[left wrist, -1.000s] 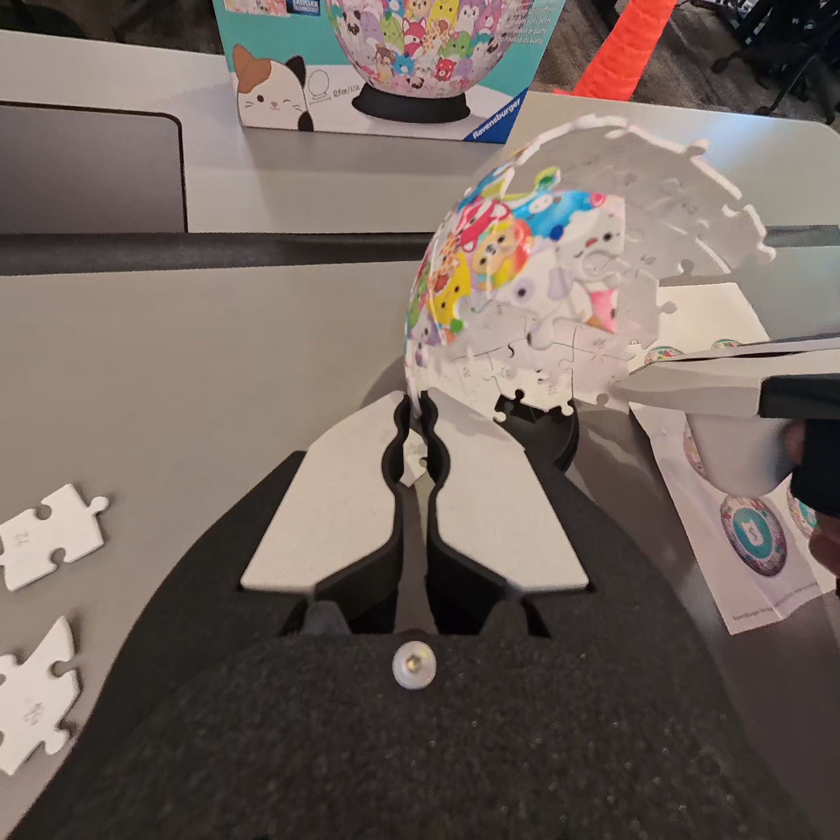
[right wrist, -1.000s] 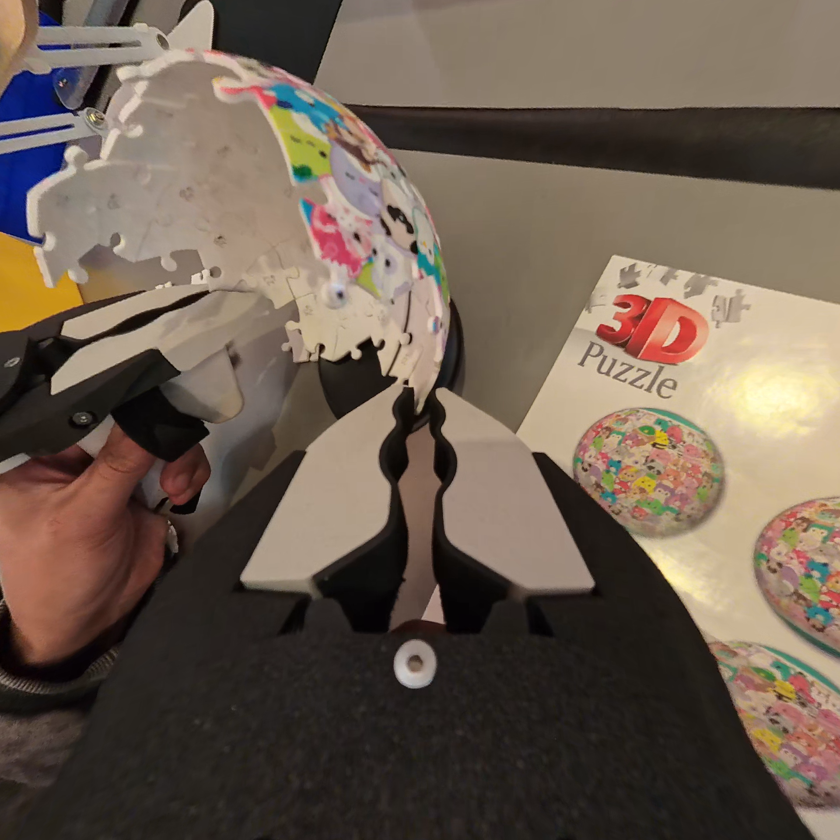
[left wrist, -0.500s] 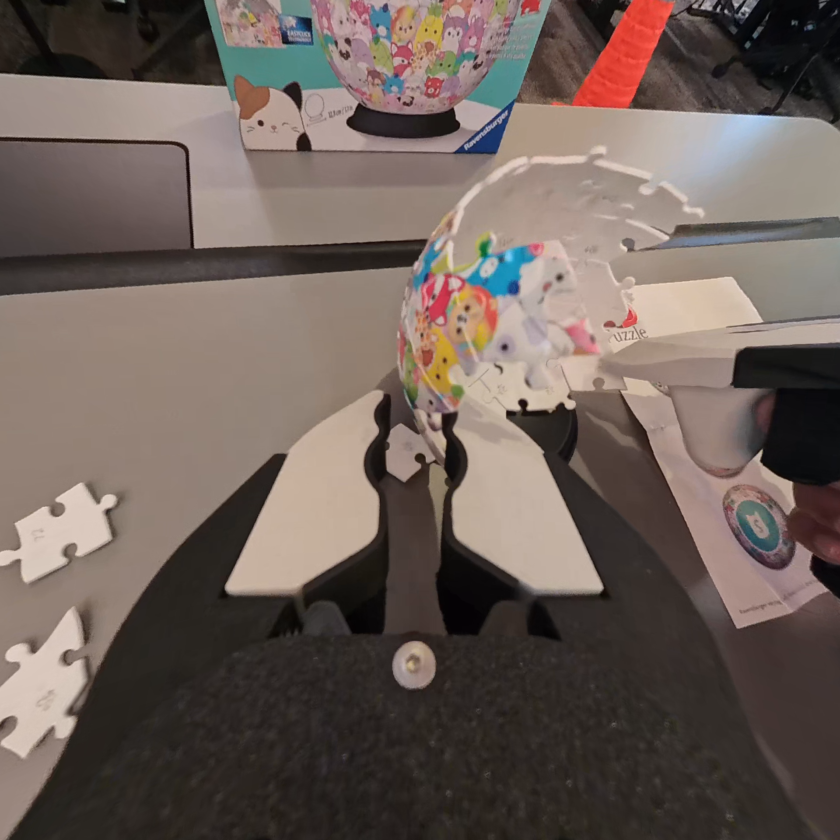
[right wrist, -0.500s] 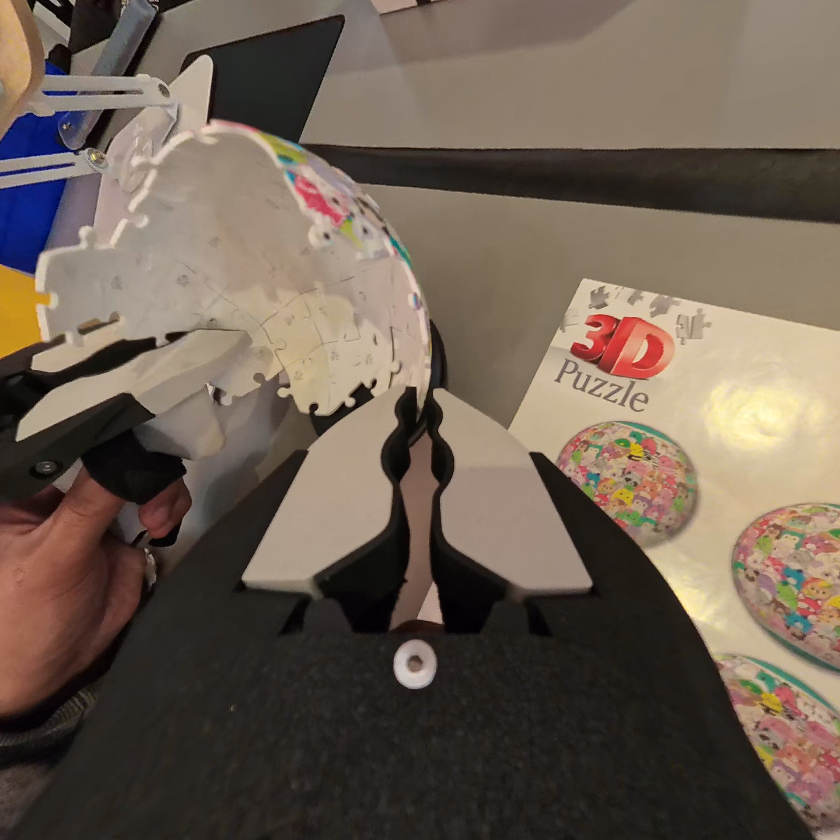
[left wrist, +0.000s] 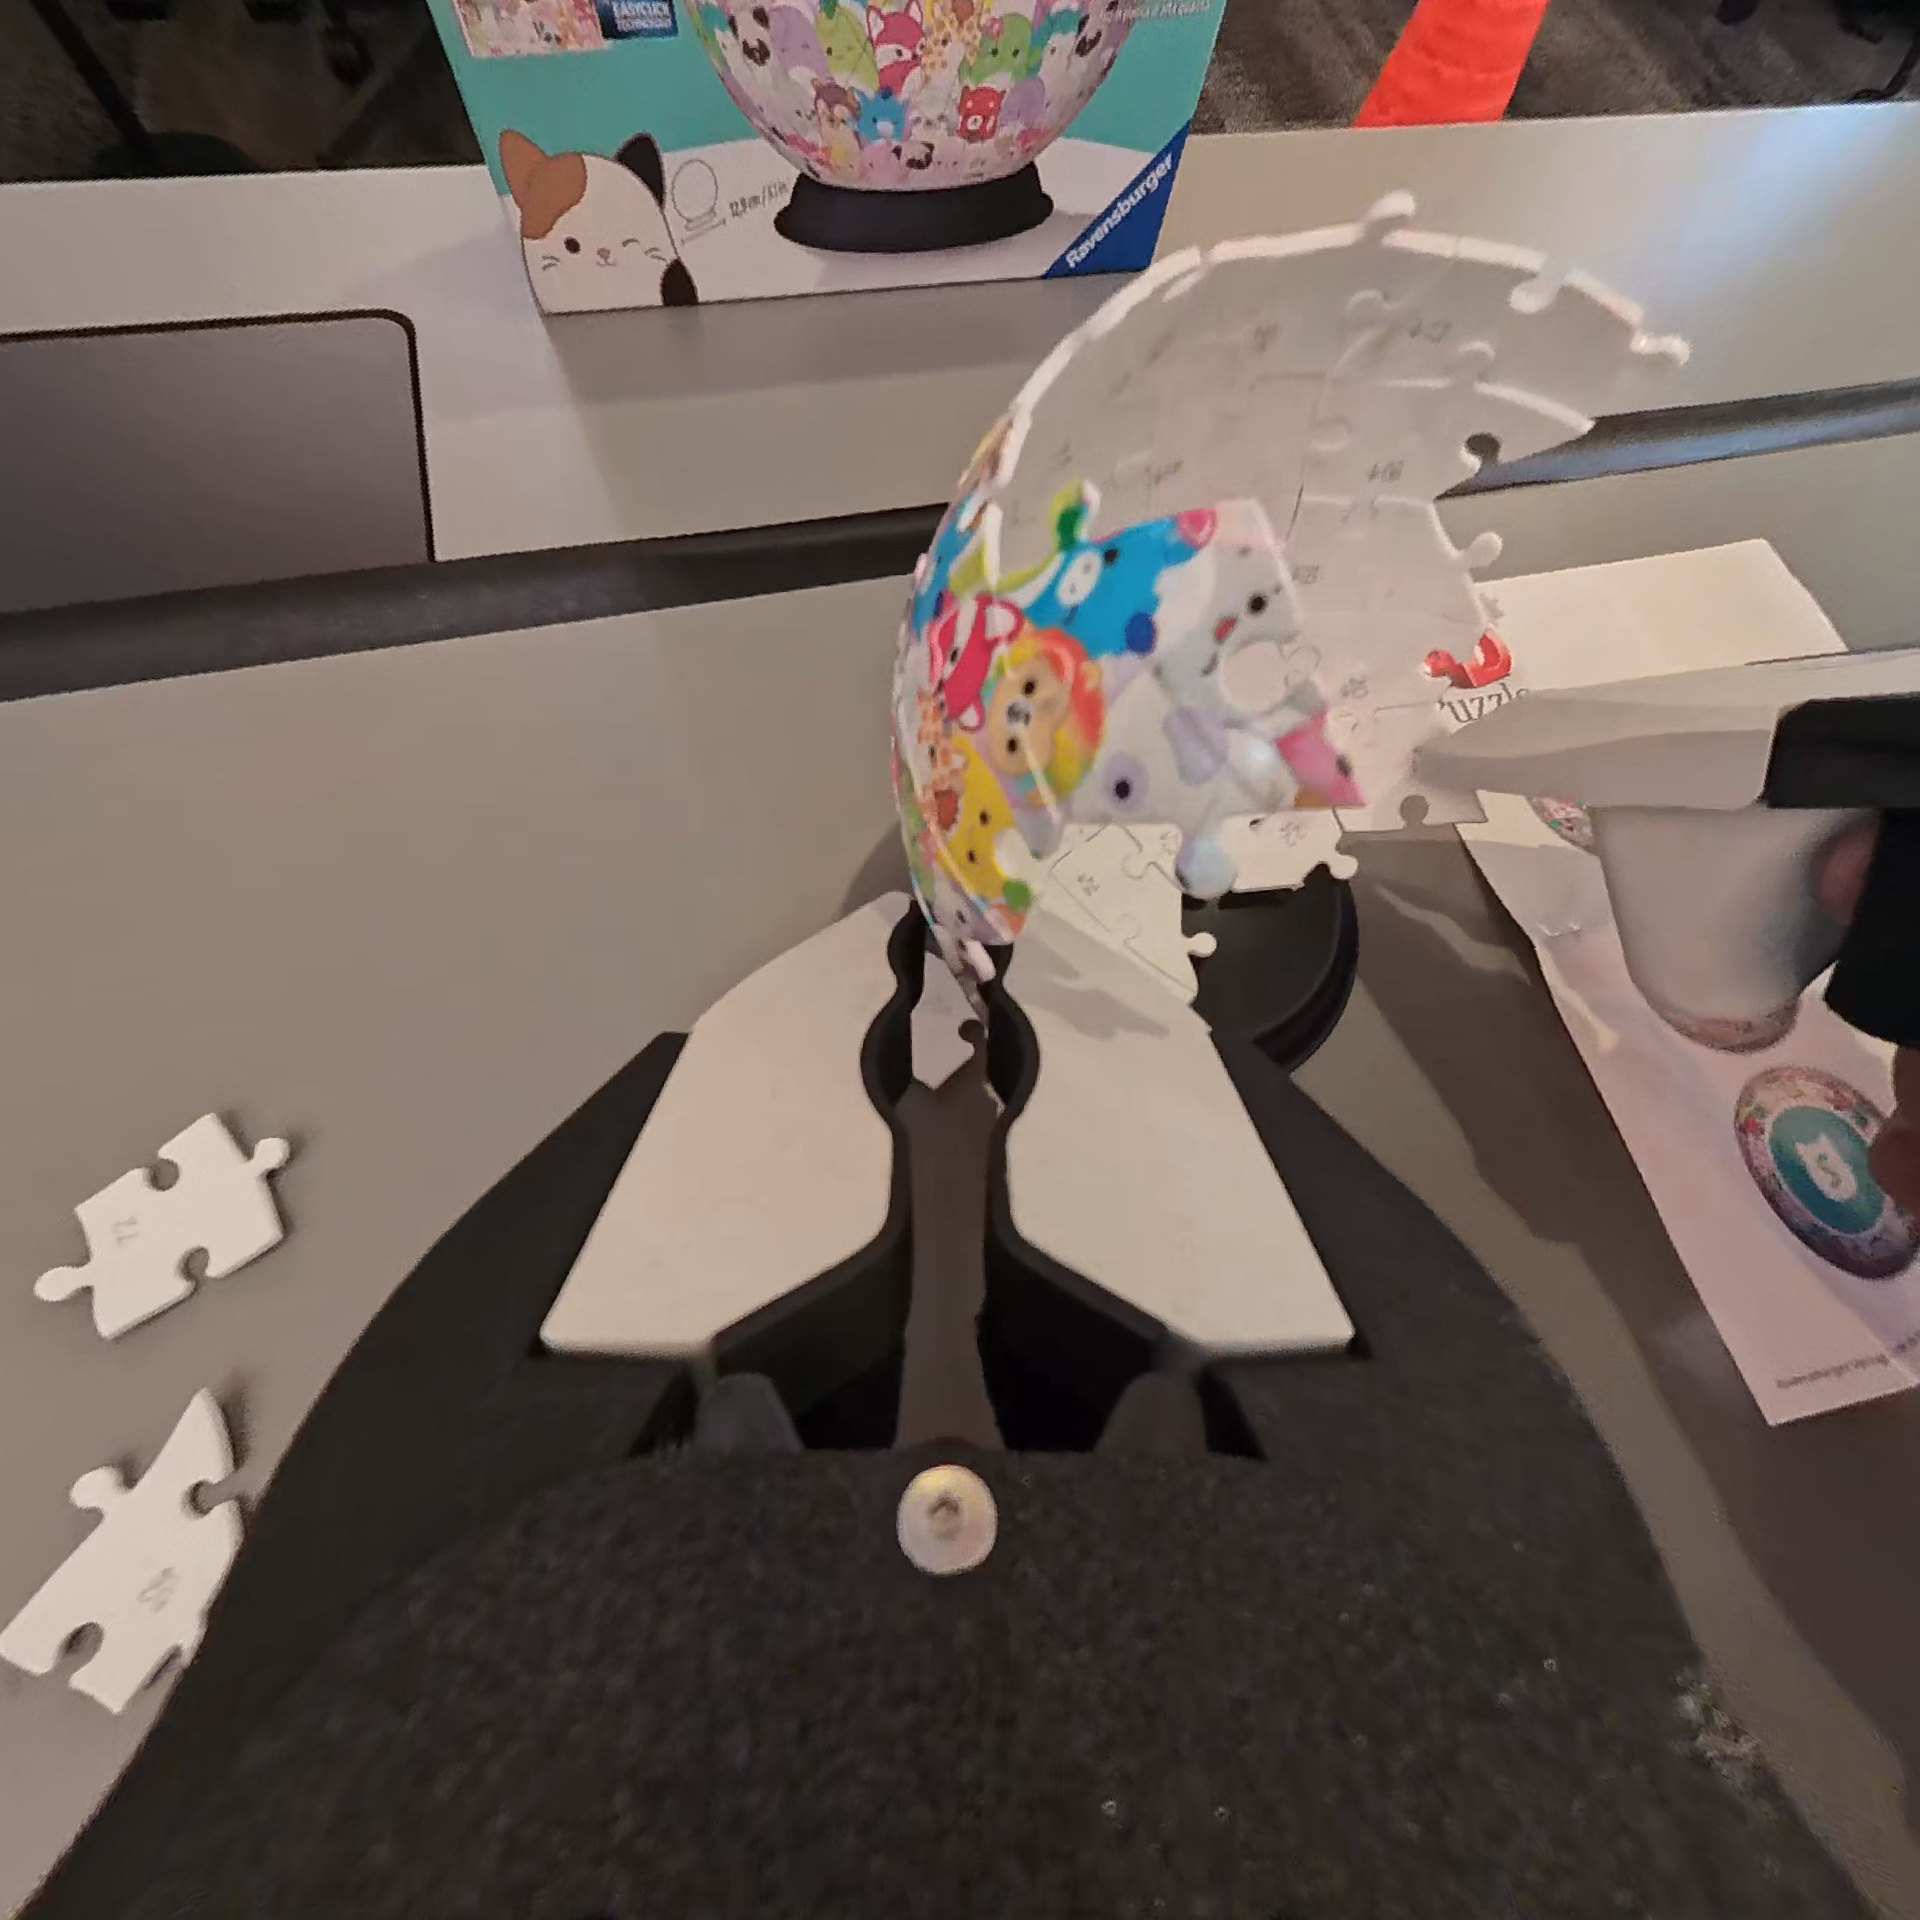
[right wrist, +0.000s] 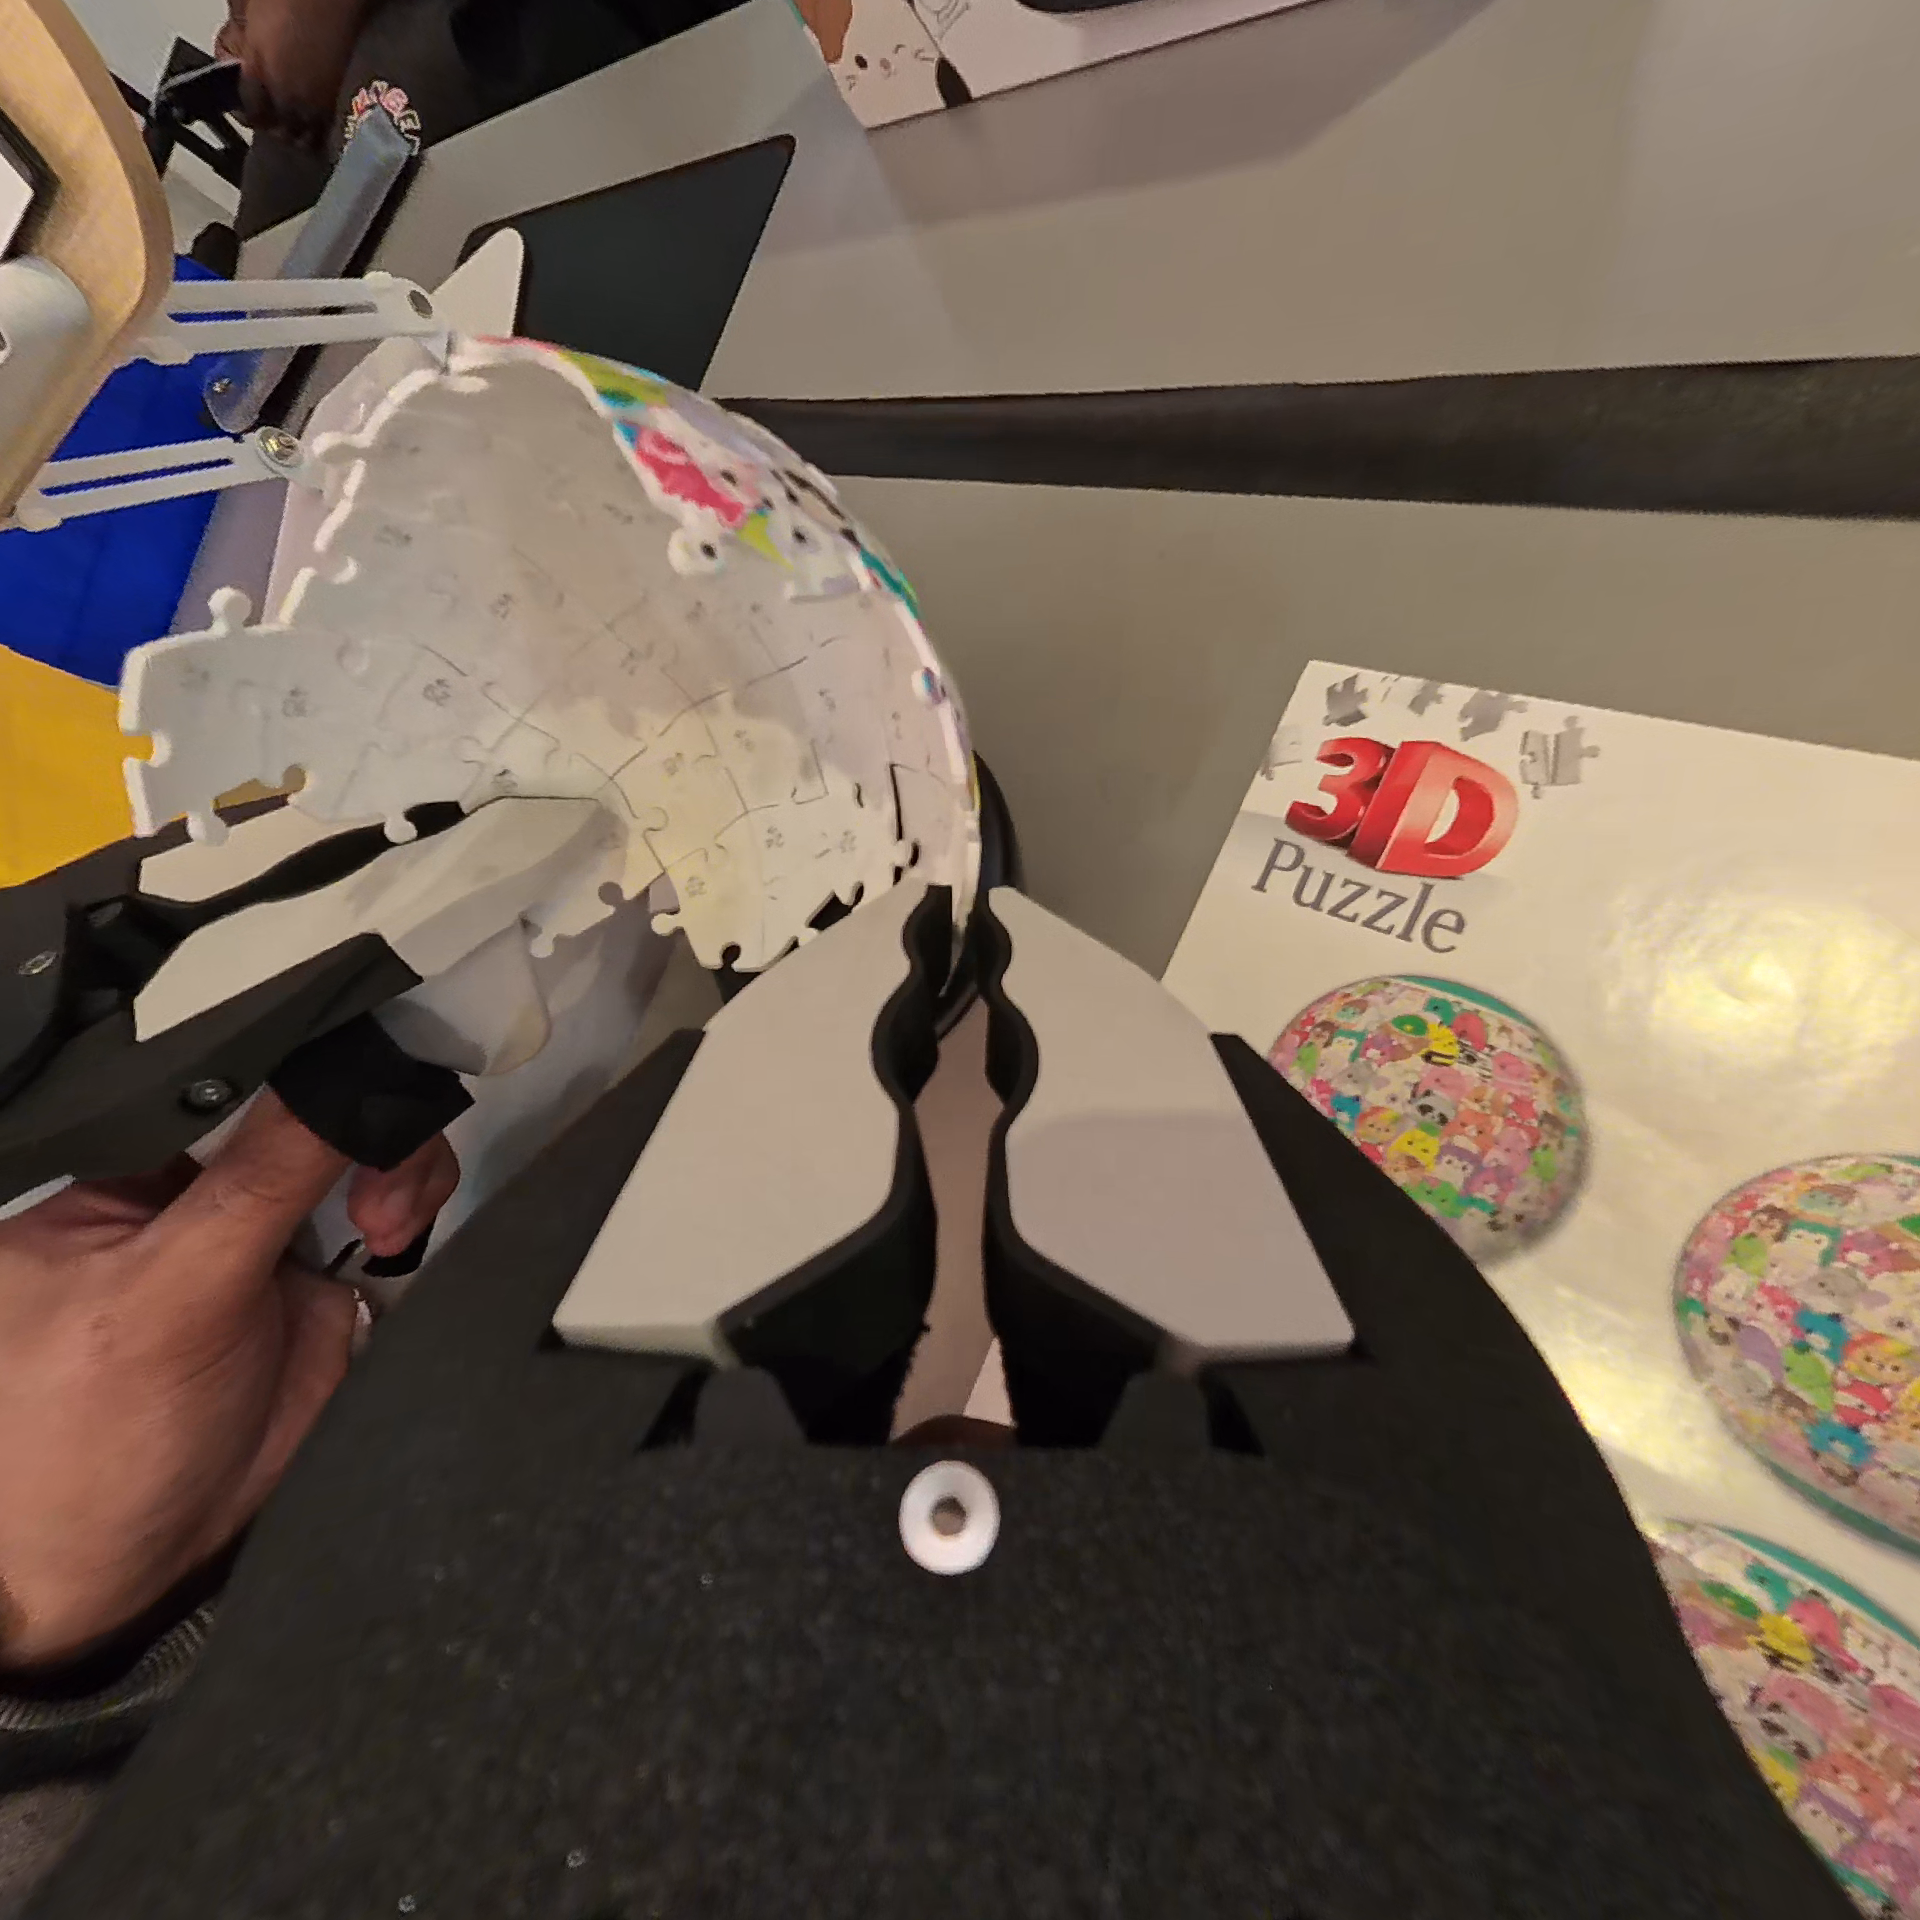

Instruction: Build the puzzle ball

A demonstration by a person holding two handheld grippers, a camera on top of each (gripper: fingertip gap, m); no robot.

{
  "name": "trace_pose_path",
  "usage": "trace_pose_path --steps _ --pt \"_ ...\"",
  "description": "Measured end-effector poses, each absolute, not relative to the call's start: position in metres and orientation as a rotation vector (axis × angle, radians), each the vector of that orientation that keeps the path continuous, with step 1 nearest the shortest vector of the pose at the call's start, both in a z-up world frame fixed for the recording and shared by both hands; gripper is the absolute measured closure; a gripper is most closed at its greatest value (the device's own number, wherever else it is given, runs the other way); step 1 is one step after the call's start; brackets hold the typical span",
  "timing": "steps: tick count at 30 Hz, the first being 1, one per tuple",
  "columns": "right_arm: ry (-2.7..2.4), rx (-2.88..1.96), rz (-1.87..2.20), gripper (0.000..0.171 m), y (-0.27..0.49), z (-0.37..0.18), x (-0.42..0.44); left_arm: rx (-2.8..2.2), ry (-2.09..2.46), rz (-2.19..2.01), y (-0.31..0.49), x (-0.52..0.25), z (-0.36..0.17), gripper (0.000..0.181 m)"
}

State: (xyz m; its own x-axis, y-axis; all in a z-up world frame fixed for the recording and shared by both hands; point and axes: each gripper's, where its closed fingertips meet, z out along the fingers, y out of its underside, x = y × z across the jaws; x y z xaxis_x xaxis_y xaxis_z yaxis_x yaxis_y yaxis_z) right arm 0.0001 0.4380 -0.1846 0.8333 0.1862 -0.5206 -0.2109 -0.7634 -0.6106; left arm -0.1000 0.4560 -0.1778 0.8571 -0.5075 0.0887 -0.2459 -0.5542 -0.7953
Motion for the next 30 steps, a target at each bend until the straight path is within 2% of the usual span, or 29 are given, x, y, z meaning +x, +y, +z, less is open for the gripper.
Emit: trace_pose_path --steps 30 --pt "0.085 -2.292 0.892 0.167 0.4398 -0.1880 -0.0018 -2.100 0.674 -0.152 0.4585 -0.1027 -0.1753 0.173"
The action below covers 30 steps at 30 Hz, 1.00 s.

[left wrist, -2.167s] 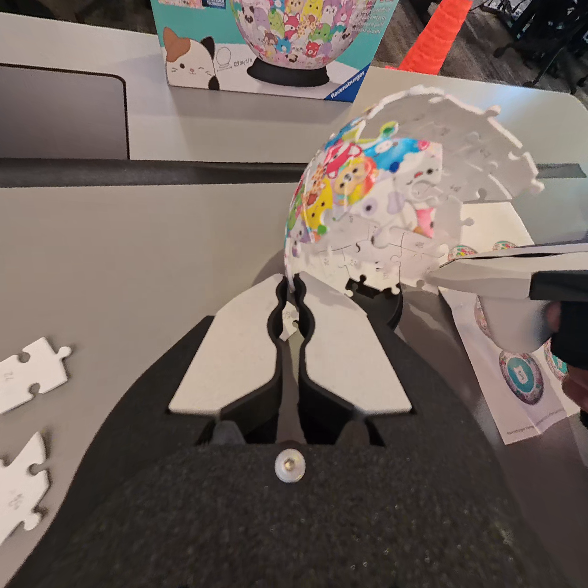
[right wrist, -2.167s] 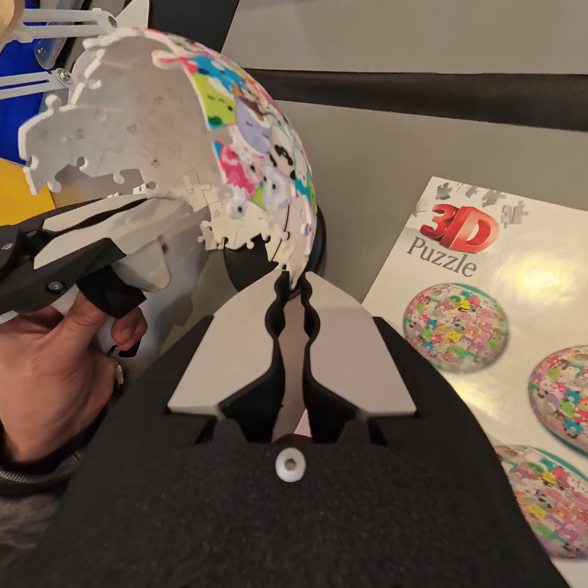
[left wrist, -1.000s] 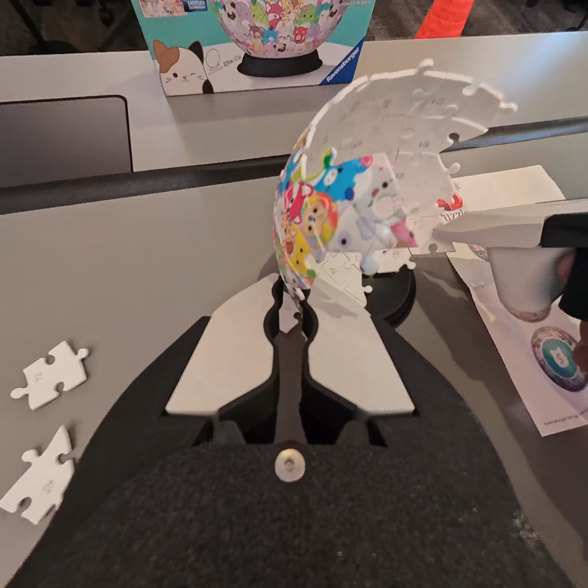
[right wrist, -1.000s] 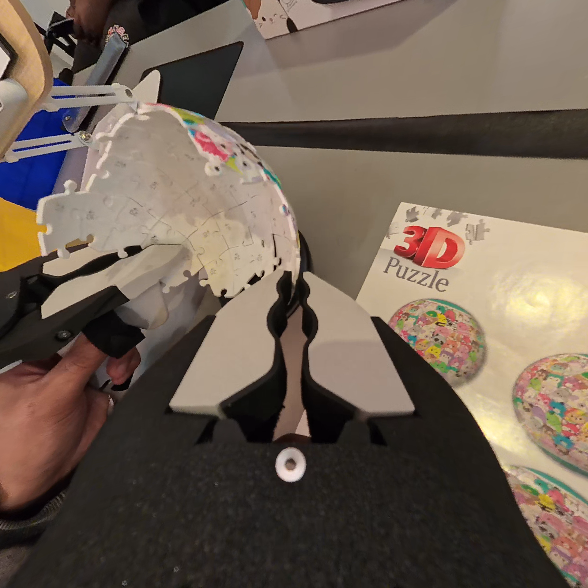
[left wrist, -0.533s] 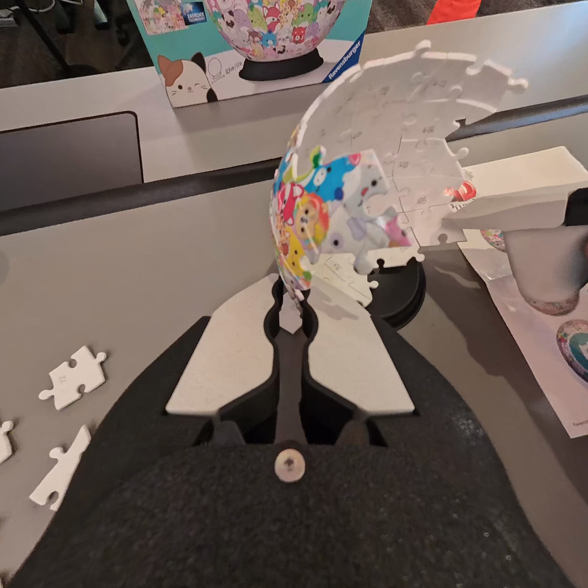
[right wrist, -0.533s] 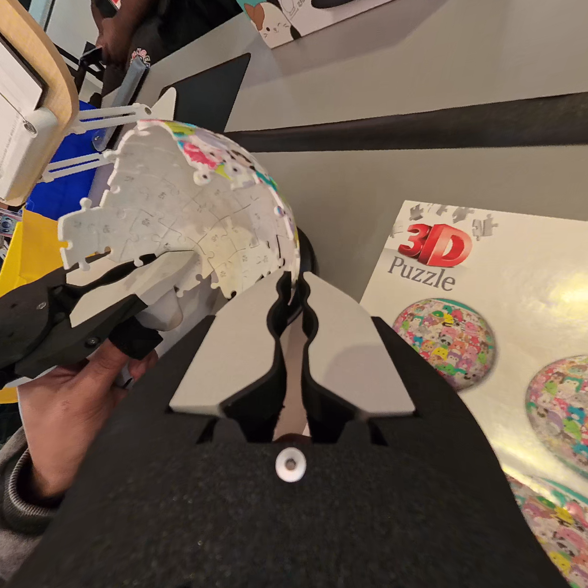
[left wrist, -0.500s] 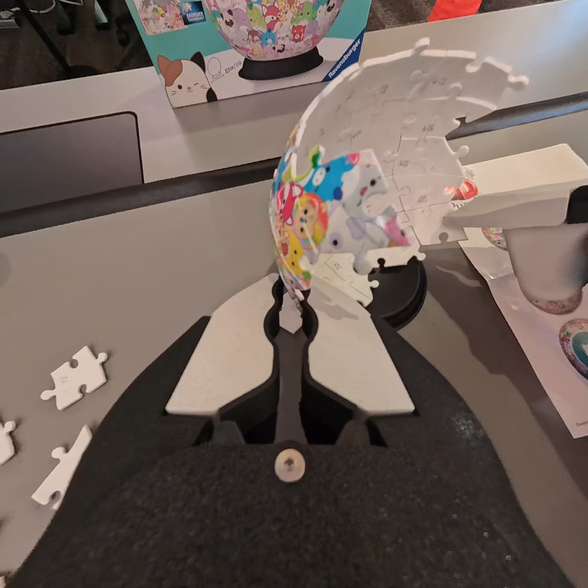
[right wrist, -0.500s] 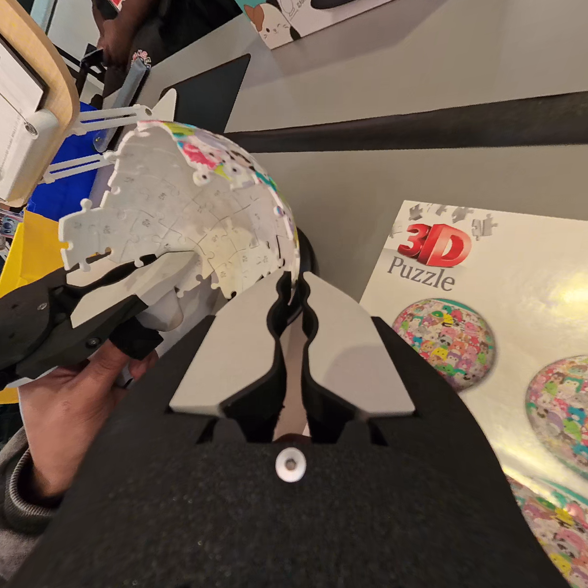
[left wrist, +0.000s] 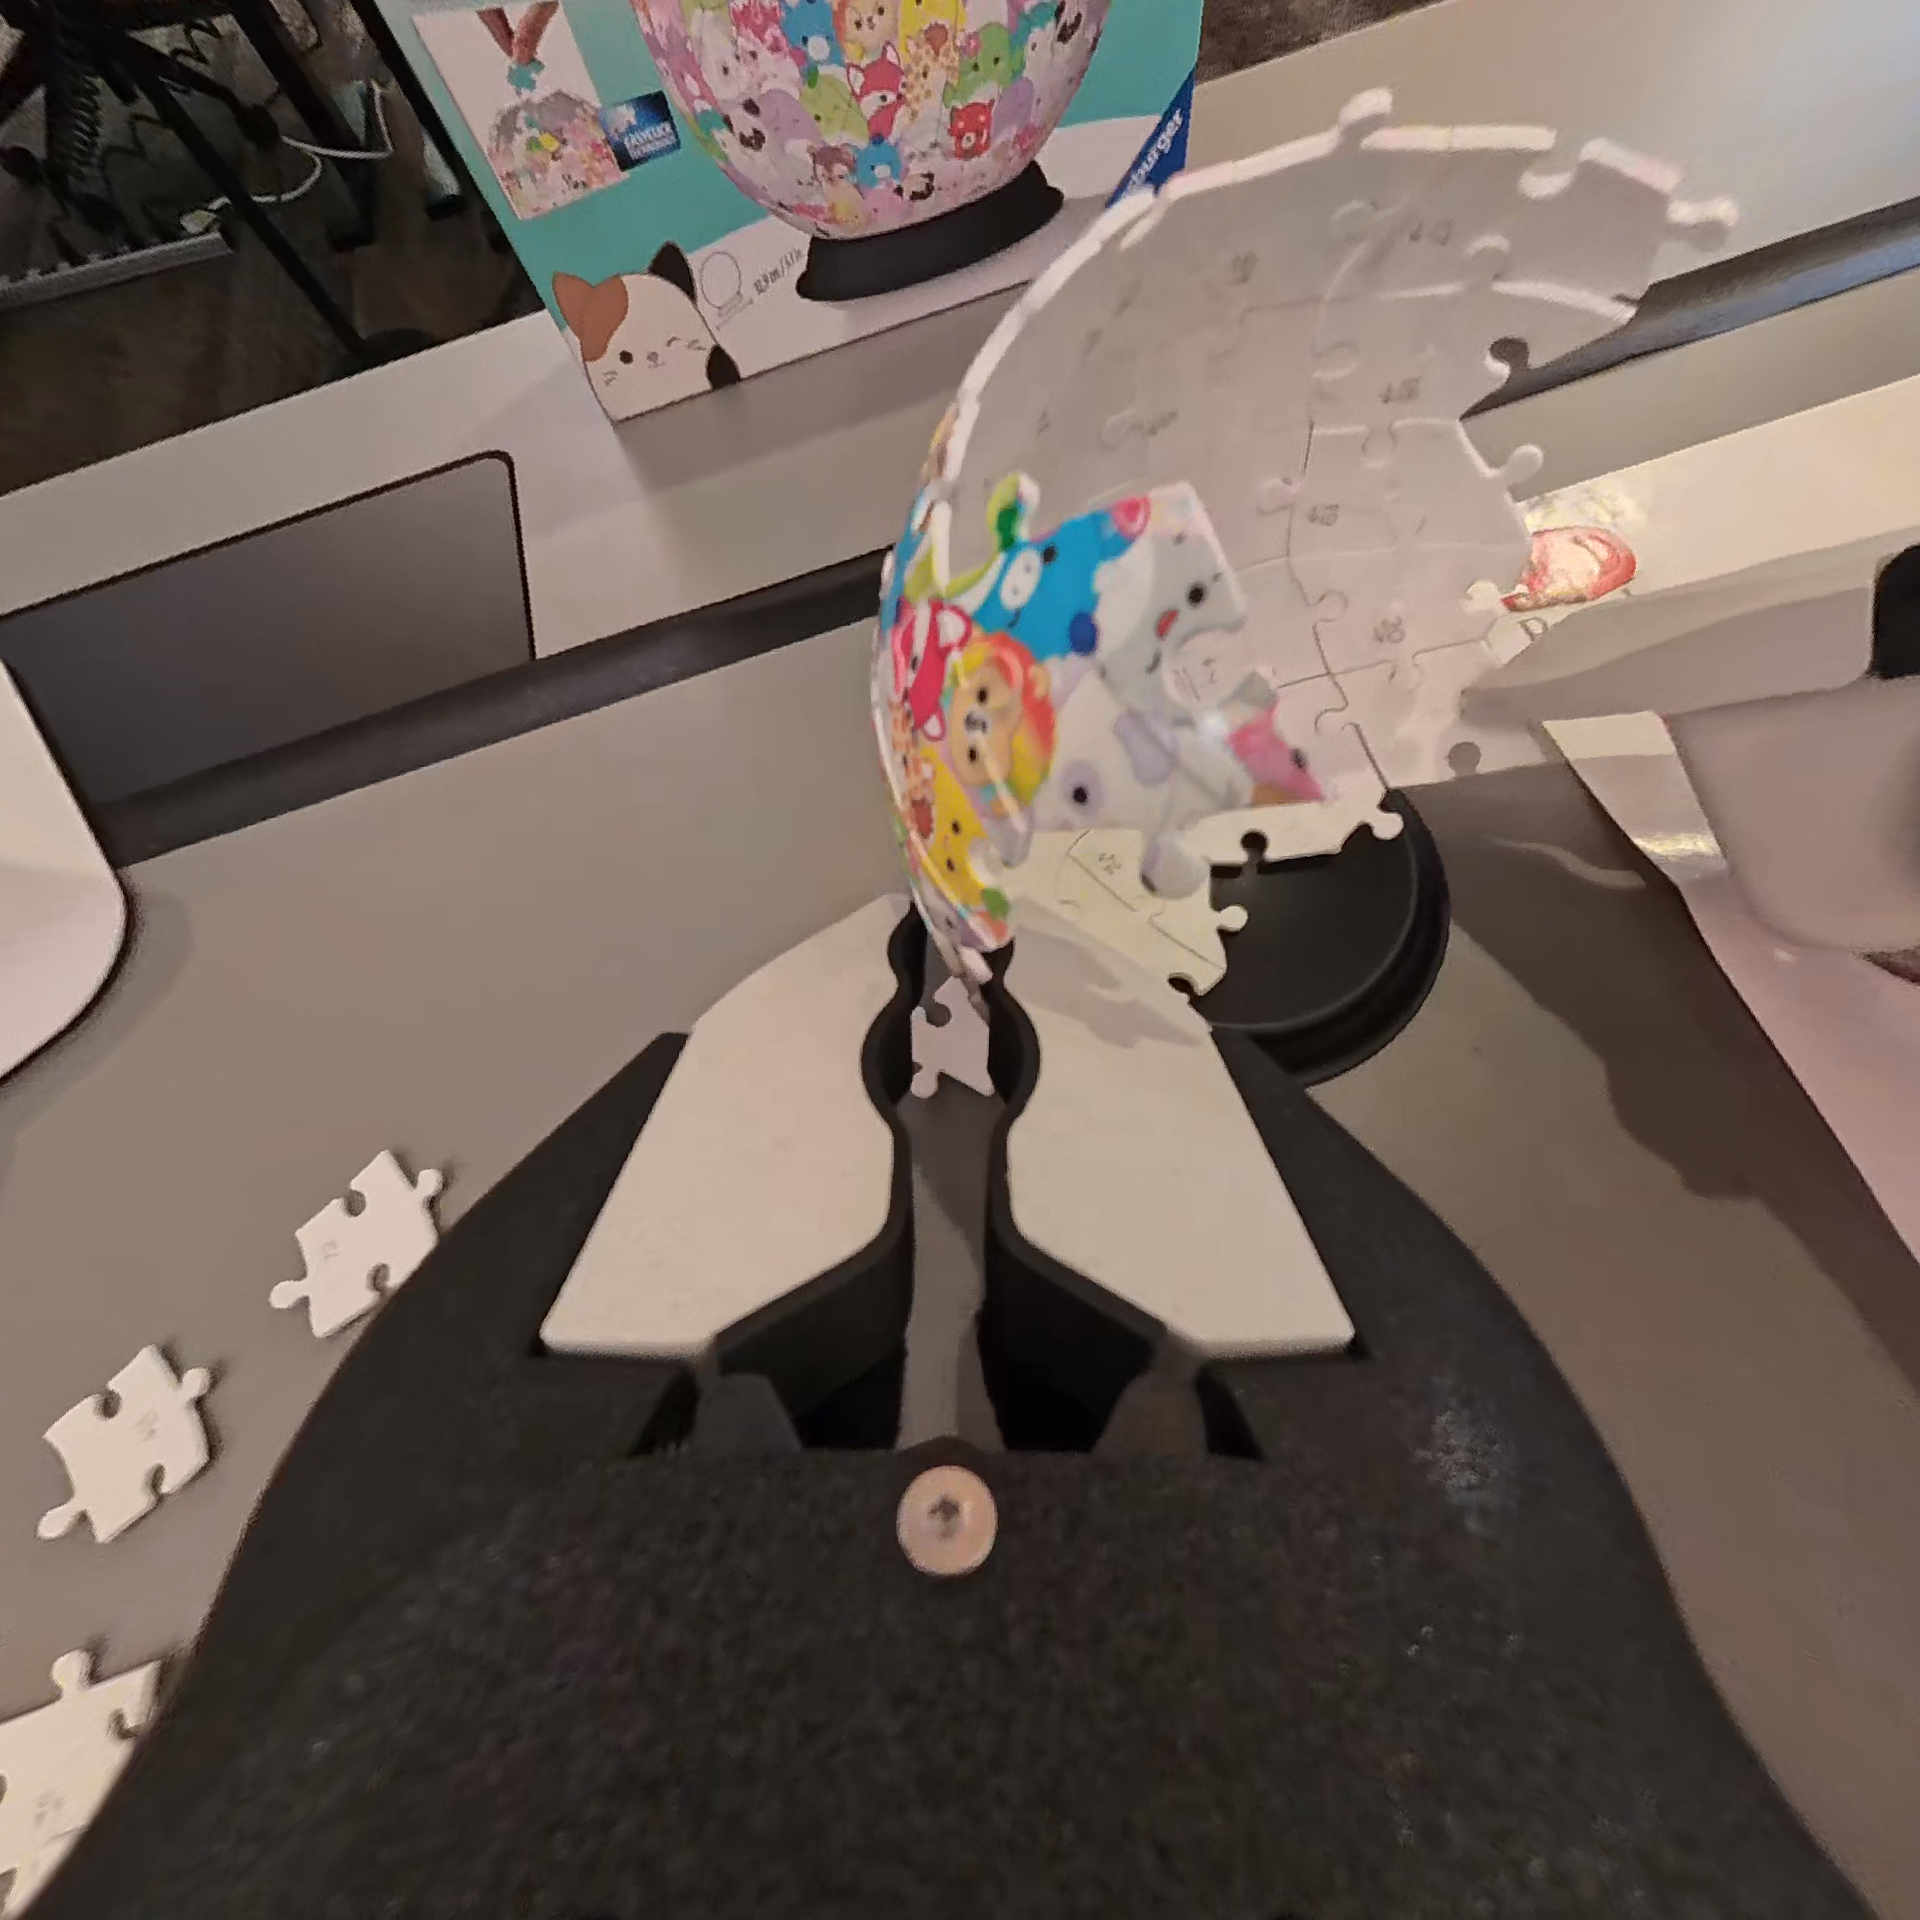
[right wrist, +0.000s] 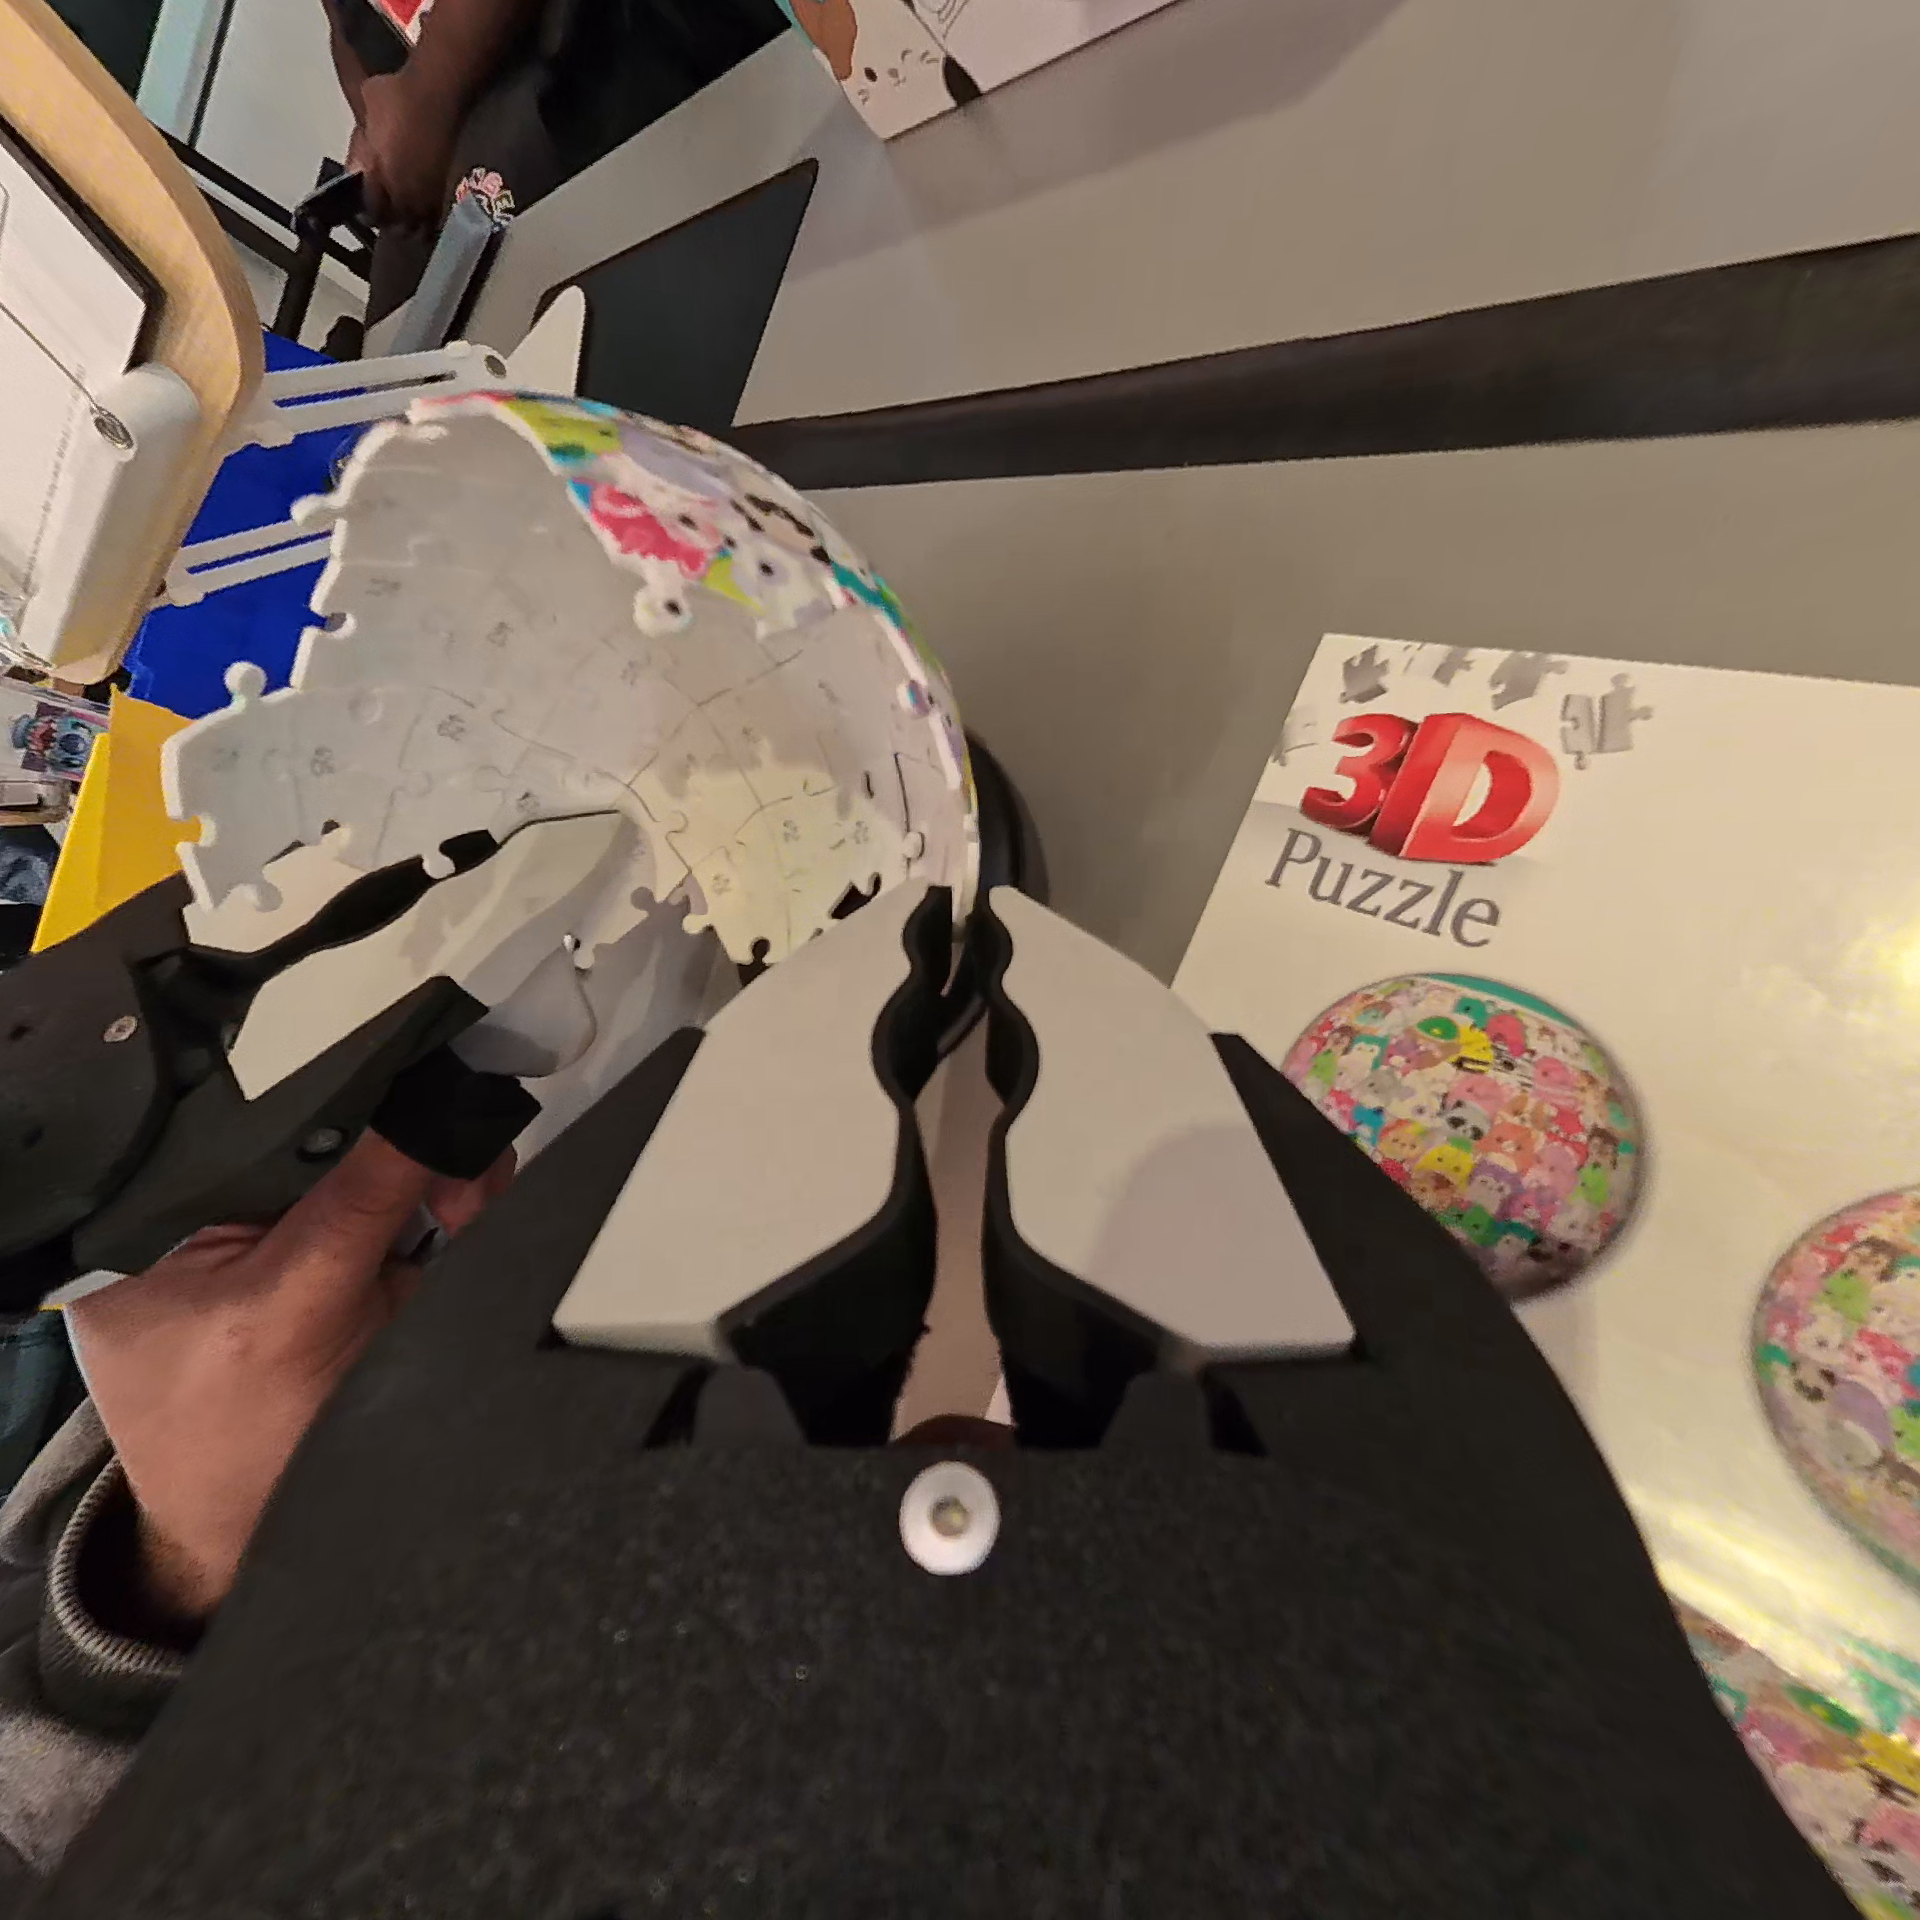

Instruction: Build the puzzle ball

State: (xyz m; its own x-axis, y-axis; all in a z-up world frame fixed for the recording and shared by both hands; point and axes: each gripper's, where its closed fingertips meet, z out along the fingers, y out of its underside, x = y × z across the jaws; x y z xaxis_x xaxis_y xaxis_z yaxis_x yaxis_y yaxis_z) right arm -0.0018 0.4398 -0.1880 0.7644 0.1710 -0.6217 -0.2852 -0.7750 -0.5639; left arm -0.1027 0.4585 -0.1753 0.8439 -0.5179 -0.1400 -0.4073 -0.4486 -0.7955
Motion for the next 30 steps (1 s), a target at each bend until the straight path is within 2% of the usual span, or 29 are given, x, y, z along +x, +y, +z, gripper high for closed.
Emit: trace_pose_path --steps 30 --pt "0.126 -2.248 1.011 0.164 0.4405 -0.1861 -0.0003 -2.023 0.735 0.017 0.4586 -0.1003 -0.1705 0.172"
